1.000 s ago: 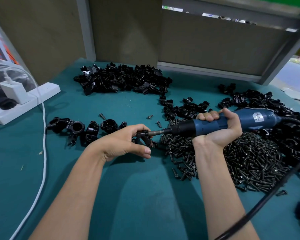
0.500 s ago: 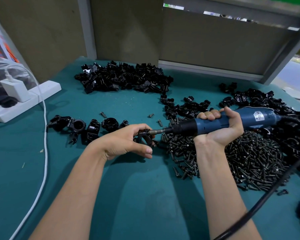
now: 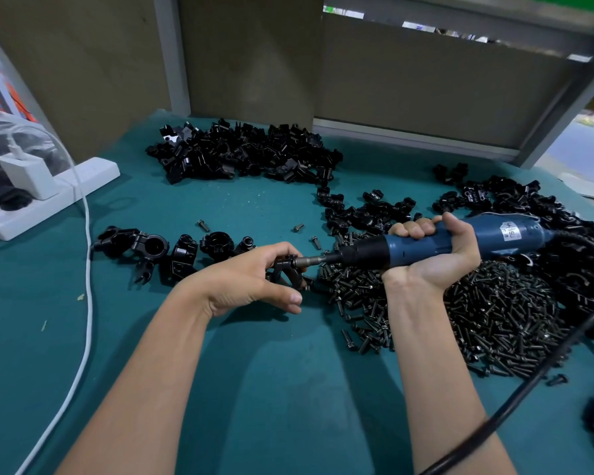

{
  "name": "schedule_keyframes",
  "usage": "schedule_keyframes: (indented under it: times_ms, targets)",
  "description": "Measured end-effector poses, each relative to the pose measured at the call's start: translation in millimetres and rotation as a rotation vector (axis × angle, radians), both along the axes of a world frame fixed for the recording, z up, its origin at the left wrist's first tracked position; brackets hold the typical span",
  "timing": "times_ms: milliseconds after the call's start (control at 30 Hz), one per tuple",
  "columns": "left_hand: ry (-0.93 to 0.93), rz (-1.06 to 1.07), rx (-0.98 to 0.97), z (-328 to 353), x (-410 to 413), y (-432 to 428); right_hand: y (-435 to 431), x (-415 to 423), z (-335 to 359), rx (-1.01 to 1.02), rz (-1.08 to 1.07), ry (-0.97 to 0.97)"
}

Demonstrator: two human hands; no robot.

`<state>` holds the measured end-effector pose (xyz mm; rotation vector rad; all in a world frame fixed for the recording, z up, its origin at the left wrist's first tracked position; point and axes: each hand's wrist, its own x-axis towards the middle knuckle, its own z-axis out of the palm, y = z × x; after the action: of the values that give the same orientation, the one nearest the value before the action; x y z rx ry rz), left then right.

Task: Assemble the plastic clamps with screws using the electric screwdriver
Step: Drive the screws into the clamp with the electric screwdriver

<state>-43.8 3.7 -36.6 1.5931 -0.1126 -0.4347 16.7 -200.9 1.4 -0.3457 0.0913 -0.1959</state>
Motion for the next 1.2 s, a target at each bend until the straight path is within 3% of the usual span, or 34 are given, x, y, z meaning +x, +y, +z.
schedule_keyframes:
  times_ms: [667, 1067, 1200]
  targets:
    - [0.015, 0.034, -0.018, 2.0, -1.0, -5.4, 2.7, -1.9, 3.0, 0.011, 0.013, -0.045]
    - [0.070, 0.033, -0.092, 3.2, -1.9, -12.2, -4.5, -5.4, 10.5, -0.084, 0.032, -0.090]
    - [0.117, 0.108, -0.189, 5.5, -1.2, -6.1, -20.5, -4.8, 15.2, -0.090, 0.083, -0.245]
